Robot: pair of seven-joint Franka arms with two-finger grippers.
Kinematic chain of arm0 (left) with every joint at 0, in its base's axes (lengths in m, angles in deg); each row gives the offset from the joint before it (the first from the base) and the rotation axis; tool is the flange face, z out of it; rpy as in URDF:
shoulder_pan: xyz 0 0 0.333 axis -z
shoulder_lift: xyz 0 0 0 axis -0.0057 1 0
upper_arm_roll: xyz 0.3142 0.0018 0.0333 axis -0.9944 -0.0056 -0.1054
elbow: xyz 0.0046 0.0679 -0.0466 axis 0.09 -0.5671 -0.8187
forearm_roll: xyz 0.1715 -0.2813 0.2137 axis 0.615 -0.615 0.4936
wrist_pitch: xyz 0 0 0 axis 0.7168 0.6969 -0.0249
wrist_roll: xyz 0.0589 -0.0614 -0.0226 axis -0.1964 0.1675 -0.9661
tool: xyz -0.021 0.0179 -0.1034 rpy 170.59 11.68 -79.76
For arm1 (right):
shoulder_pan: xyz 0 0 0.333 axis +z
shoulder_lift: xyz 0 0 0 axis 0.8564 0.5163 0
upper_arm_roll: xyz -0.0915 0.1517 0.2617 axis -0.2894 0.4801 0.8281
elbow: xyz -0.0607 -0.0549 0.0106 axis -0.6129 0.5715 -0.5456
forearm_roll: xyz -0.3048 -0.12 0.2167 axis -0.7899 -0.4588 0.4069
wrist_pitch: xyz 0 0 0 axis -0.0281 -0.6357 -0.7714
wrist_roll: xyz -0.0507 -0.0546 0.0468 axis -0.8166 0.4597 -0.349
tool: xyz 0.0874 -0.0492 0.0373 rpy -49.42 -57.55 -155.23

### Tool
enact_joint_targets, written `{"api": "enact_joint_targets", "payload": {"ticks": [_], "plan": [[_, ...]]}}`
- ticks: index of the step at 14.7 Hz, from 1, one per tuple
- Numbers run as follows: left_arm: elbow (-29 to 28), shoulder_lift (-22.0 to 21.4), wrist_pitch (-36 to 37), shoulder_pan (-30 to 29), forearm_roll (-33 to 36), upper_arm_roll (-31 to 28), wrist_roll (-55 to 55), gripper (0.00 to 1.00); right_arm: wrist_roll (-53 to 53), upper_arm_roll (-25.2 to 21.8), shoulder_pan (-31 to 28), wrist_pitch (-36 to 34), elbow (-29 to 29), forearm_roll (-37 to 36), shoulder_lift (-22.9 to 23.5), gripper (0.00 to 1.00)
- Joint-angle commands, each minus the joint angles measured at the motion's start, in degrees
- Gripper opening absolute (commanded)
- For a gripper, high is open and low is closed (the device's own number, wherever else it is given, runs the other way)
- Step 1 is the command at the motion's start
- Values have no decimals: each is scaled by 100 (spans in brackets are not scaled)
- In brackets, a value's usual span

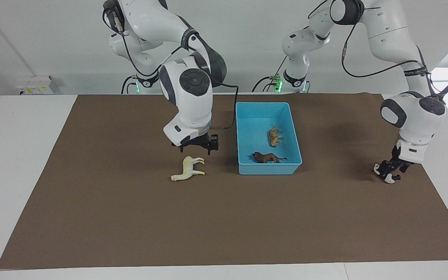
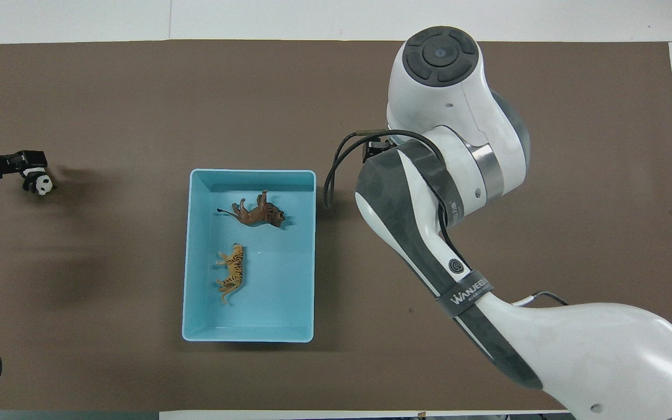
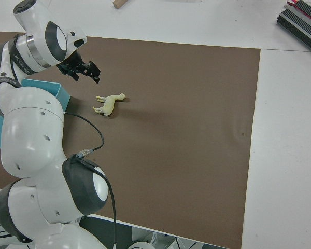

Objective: Put all toys into storage box

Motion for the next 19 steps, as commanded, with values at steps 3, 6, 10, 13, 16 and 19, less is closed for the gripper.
{"api": "enact_joint_targets", "payload": {"ticks": [3, 6, 10, 13, 16, 19], "plan": [[-292, 12, -116, -68, 124, -2, -21, 89, 1266, 79, -395, 1688, -1849, -45, -760, 100], [-337, -14, -54, -42, 124, -2, -117, 51, 1197, 88, -325, 2154, -2227, -28, -752, 100], [13, -15, 558, 168, 124, -28, -556, 0, 917, 88, -290, 2787, -2869, -28, -796, 100], [707, -241, 1980, 563, 124, -20, -1231, 0, 863, 88, -246, 3148, -3064, -28, -734, 100], [762, -1015, 3291, 1257, 81, 24, -2382, 0, 740, 88, -228, 3219, -3073, -28, -716, 100], [762, -1280, 3830, 2196, -217, 42, -3944, 0, 722, 88, -228, 3402, -3239, -28, -708, 100]]}}
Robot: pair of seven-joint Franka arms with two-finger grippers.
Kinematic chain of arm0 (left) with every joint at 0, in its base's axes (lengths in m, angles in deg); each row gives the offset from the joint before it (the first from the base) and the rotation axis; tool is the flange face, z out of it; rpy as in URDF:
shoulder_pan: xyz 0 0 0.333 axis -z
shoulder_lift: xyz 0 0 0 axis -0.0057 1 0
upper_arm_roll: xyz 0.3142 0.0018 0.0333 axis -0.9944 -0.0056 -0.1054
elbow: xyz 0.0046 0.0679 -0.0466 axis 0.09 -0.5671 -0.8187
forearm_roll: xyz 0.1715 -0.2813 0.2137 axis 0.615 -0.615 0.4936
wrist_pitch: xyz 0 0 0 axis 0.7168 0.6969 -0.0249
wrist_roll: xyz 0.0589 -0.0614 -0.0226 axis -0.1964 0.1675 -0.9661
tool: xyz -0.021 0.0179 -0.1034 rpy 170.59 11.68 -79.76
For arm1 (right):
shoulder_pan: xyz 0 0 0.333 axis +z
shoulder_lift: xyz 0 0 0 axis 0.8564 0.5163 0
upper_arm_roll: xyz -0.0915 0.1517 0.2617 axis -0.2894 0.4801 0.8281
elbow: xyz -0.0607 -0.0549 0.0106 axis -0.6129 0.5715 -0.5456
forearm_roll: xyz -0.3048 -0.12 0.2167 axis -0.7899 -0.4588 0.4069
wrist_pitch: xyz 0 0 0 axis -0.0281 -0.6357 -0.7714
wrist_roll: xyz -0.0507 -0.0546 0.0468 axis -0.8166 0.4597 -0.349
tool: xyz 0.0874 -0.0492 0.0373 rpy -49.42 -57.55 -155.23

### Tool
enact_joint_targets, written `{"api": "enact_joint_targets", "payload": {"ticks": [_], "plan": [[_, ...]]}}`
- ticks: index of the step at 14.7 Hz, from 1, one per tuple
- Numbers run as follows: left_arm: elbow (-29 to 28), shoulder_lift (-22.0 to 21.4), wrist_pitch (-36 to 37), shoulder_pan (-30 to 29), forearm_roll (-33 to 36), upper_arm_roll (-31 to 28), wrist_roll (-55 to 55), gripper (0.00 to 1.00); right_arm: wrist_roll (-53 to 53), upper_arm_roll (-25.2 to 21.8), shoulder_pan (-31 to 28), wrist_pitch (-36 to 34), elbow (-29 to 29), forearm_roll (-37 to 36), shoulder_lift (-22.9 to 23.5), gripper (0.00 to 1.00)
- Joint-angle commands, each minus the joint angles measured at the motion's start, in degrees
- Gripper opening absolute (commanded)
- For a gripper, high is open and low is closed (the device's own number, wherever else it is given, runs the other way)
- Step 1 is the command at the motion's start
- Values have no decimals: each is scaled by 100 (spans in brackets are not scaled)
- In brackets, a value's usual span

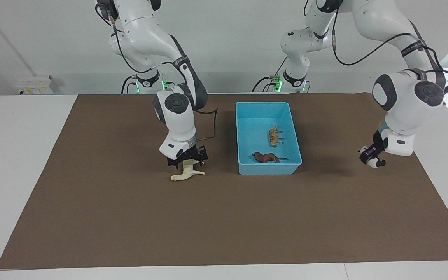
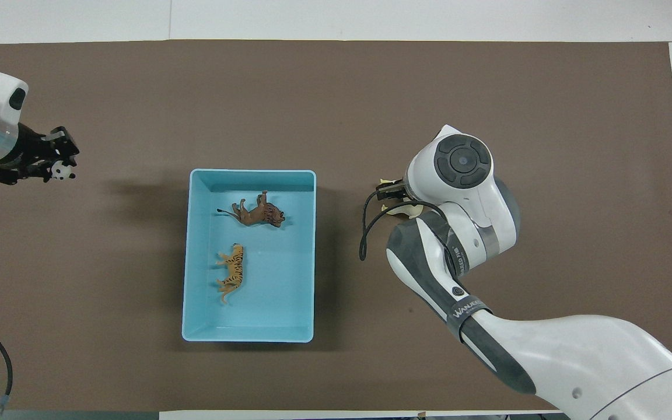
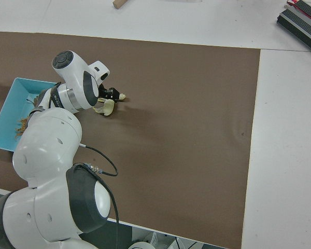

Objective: Put all toys into storage box

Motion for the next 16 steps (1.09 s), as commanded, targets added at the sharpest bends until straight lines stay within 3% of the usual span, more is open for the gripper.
{"api": "enact_joint_targets", "payload": {"ticks": [1, 4, 5, 6, 7, 8, 9, 10, 13, 16], "plan": [[-208, -177, 130, 917, -364, -93, -1354, 0, -178, 13, -9, 478, -474, -19, -157, 100], [-715, -343, -500, 1673, -612, -93, -2515, 0, -240, 13, -9, 595, -598, -19, -183, 100], [-1101, -466, -991, 1937, -656, -93, -2850, 0, -275, 13, -1, 612, -642, -19, -192, 96], [-1540, -606, -1509, 2157, -656, -93, -3123, 0, -293, 13, 8, 673, -686, -19, -201, 84], [-1866, -738, -1793, 2412, -656, -93, -3326, 2, -362, 13, 8, 735, -721, -19, -201, 43], [-2009, -800, -1804, 2493, -656, -93, -3336, 29, -415, 13, 8, 709, -730, -19, -210, 0], [-2045, -827, -1770, 2502, -656, -93, -3336, 86, -416, 13, 17, 683, -730, -19, -210, 0], [-2019, -818, -1700, 2502, -656, -93, -3328, 100, -425, 13, 34, 674, -722, -19, -210, 0], [-1765, -810, -1165, 2433, -630, -128, -3136, 100, -433, 13, 70, 578, -634, -19, -210, 0], [-1353, -940, -288, 2091, -630, -163, -2136, 100, -477, 5, 183, -114, -109, -19, -166, 0]]}}
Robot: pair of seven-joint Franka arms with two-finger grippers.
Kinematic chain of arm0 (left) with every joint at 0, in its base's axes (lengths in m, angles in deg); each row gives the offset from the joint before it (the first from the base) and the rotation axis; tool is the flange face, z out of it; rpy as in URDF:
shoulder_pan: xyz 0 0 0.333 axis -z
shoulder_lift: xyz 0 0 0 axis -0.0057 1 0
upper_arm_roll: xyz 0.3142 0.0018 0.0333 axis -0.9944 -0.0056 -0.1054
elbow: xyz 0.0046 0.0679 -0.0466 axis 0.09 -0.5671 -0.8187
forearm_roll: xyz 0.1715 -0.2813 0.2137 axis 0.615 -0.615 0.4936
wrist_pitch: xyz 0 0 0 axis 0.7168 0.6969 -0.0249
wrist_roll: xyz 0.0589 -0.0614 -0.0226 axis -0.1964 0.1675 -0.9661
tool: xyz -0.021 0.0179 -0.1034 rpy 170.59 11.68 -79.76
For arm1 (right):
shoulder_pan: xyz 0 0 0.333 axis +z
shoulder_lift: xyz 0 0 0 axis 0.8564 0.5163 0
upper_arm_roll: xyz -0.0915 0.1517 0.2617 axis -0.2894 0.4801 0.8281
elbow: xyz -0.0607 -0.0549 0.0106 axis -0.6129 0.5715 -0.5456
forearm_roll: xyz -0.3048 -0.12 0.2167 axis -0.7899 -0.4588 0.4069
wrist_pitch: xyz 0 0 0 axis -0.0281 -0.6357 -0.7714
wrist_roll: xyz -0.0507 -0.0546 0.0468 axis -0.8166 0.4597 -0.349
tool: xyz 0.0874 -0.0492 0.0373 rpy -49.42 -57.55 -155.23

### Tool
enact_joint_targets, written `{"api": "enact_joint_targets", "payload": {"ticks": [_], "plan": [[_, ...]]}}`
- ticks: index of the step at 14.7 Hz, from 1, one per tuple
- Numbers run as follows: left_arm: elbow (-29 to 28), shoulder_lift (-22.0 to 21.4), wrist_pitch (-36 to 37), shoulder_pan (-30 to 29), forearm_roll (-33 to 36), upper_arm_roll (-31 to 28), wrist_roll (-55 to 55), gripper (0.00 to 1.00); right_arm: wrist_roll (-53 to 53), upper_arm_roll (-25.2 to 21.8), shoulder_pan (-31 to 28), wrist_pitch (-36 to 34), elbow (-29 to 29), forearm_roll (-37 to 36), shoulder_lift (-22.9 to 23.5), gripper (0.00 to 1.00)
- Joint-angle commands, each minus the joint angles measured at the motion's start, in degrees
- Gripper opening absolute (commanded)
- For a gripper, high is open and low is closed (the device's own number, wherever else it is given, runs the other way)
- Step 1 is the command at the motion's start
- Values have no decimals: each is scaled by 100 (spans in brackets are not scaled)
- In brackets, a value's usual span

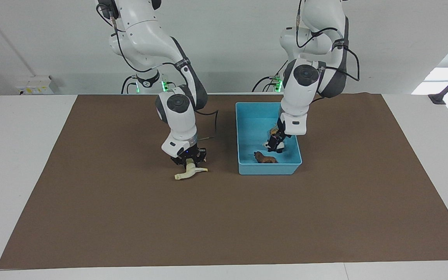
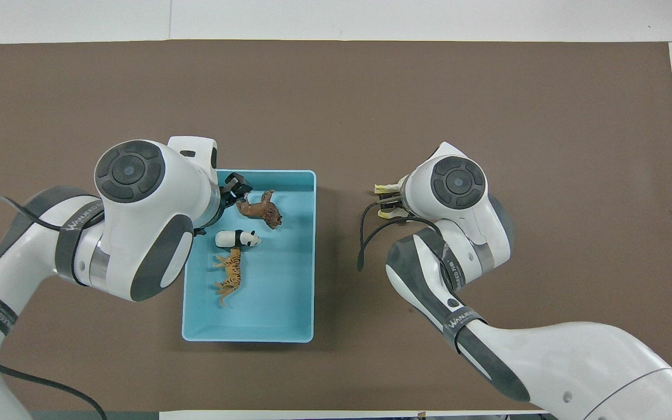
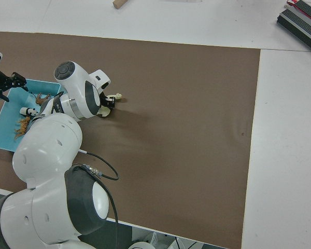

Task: Put all toys into storage box
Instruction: 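Lower the cream horse into the box with the right gripper and release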

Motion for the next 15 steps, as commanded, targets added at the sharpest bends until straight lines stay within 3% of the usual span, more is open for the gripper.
{"api": "enact_joint_targets", "payload": {"ticks": [1, 5, 8, 11, 15], "plan": [[449, -302, 1012, -582, -51, -11, 1192, 100, -233, 4, 145, -848, 645, -20, -47, 0], [934, -698, 1858, -1655, -60, -19, 3013, 100, -1005, 4, 654, -2745, 2867, -11, 593, 0], [1276, -743, 2261, -2095, -69, -37, 3876, 100, -1725, -5, 1111, -3338, 4241, -20, 1138, 0], [1506, -733, 2956, -2167, -69, -37, 4974, 100, -2272, -31, 1691, -3164, 4428, -46, 1288, 0], [1558, -681, 2984, -2167, -51, -28, 5688, 100, -2808, -260, 2517, -2935, 4595, -318, 1728, 0]]}}
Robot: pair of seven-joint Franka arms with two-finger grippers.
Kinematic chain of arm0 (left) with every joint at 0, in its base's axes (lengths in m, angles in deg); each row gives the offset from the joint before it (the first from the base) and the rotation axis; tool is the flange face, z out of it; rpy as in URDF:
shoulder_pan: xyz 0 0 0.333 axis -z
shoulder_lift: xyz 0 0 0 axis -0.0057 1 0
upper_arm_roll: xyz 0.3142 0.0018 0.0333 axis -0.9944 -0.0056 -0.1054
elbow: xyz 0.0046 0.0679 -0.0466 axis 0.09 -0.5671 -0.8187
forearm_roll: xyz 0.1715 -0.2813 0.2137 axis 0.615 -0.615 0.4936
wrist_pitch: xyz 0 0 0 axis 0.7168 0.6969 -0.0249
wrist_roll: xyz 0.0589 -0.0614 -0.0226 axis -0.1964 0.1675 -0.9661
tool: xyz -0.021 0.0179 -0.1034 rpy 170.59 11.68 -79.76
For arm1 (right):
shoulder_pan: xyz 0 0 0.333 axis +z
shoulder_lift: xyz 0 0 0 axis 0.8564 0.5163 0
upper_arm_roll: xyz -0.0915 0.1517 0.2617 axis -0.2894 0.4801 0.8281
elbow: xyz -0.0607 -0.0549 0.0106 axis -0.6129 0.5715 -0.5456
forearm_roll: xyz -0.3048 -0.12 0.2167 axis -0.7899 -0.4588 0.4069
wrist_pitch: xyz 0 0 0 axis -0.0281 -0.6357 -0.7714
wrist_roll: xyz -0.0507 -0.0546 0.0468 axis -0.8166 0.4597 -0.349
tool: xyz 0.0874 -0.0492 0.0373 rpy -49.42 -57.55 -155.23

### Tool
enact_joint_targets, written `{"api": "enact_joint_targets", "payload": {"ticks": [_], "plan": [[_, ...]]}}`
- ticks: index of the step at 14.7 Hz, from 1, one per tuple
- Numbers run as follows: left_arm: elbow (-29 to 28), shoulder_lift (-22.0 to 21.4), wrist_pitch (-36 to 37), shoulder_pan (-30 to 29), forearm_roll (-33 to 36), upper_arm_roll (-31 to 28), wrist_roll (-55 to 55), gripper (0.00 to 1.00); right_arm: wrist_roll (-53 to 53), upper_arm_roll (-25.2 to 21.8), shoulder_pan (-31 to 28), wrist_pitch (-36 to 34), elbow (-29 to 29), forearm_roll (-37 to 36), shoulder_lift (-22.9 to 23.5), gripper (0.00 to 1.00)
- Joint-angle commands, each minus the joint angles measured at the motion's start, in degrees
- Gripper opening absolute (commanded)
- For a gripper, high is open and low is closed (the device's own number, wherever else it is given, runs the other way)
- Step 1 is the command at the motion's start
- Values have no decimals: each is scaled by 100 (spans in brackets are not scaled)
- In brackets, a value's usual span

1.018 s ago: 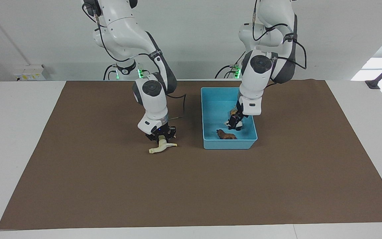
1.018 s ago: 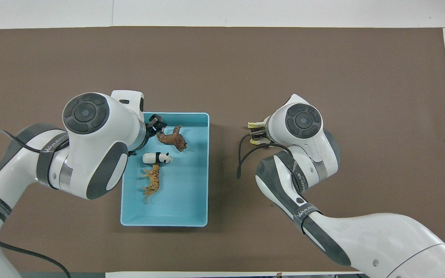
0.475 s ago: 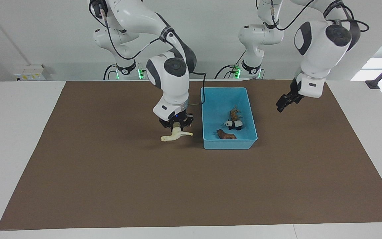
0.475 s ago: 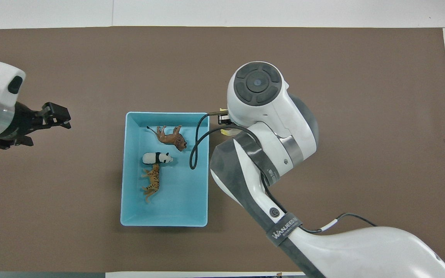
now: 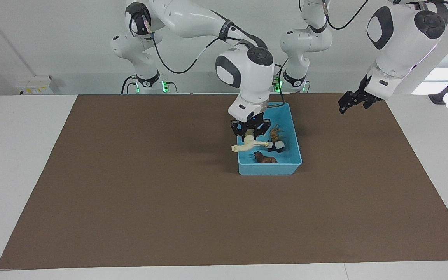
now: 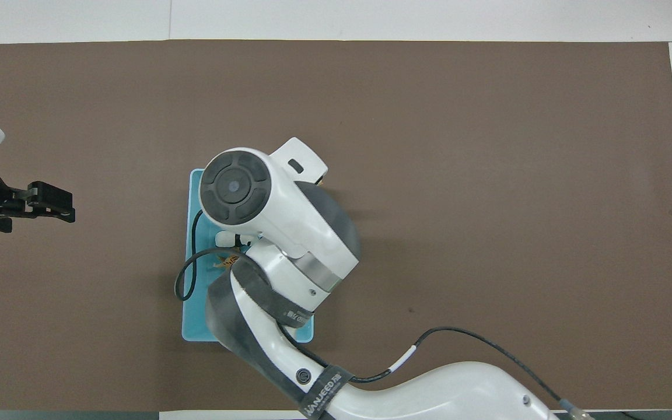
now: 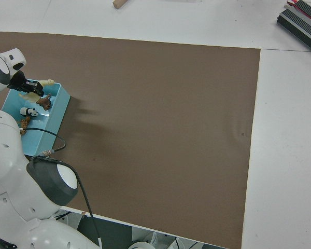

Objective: Put all toys into storage box

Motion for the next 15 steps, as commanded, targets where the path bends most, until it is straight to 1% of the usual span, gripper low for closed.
{"api": "enact_joint_targets", "payload": {"ticks": [1, 4, 5, 6, 7, 10, 12, 13, 14, 15], "plan": [[114, 96, 39, -27, -72, 19, 371, 100, -285, -121, 412, 72, 332, -187, 321, 0], [51, 105, -50, -36, -73, -60, 405, 100, -425, -104, 633, 37, 306, -161, 286, 0], [200, 244, 46, -45, -90, -86, 415, 100, -425, -104, 642, 54, 297, -161, 268, 99], [575, 515, 221, -36, -64, -78, 415, 100, -425, -95, 633, 19, 297, -152, 259, 100], [901, 640, 397, -36, -72, -52, 415, 100, -425, -95, 642, 1, 297, -152, 259, 100], [729, 606, 355, 121, -81, -296, 432, 100, -443, -113, 624, -122, 323, -144, 259, 100], [869, 763, 355, 184, -90, -228, 432, 100, -452, -148, 537, -148, 367, -144, 250, 100], [843, 729, 398, 175, -160, -262, 380, 100, -452, -200, 458, -139, 367, -144, 172, 100], [799, 720, 416, 105, -334, -297, 388, 100, -434, -209, 292, -105, 376, -126, 23, 100], [738, 703, 399, 105, -354, -297, 380, 100, -417, -201, 99, -69, 376, -126, -117, 100]]}}
